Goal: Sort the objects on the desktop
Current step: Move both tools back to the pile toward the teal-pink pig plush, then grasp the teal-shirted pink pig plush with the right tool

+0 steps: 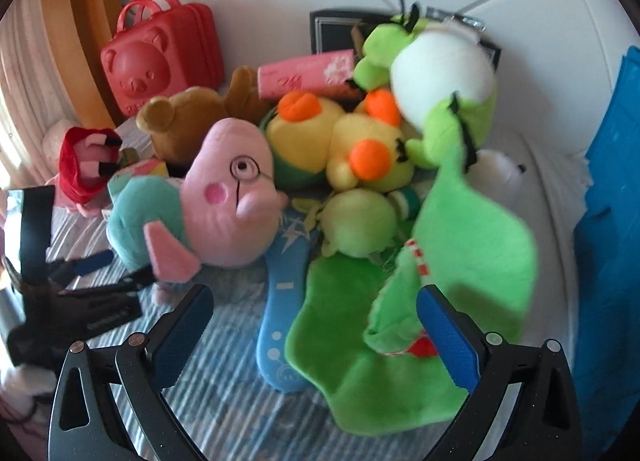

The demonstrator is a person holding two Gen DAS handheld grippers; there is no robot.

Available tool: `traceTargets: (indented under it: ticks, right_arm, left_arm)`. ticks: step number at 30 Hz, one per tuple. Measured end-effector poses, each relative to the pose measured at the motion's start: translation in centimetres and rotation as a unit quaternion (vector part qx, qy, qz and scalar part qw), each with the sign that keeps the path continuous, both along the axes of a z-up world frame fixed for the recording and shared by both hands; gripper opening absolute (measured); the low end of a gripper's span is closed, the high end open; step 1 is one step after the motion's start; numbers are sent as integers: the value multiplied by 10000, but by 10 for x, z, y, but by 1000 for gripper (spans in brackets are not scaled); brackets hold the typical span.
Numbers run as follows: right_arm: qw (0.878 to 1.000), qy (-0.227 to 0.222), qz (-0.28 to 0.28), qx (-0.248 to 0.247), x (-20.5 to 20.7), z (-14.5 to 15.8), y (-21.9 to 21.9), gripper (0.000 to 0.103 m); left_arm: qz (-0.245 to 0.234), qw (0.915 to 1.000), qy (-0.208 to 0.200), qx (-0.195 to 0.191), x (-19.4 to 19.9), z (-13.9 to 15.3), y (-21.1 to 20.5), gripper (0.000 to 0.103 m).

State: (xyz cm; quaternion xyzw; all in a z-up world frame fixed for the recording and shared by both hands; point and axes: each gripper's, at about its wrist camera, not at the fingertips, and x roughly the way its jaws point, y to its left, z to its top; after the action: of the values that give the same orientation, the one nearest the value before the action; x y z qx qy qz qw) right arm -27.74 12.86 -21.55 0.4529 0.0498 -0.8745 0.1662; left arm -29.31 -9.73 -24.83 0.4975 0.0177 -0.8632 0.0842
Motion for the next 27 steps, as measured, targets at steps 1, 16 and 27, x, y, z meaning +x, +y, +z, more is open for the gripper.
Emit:
traceTargets:
  ticks: [1, 16, 27]
  right_arm:
    - [9999, -56, 37, -86, -2, -3, -6, 103]
    - [9977, -272, -434, -443, -24, 9, -14, 93]
    - [9956, -286, -637, -618, -26, 22, -21, 100]
  left_arm:
    - [-9, 10000, -65, -69, 2, -1, -3, 77]
    - [-66, 9980, -138, 611, -41, 64, 11, 77]
    - [-369, 9953, -264, 850, 22, 46, 4, 79]
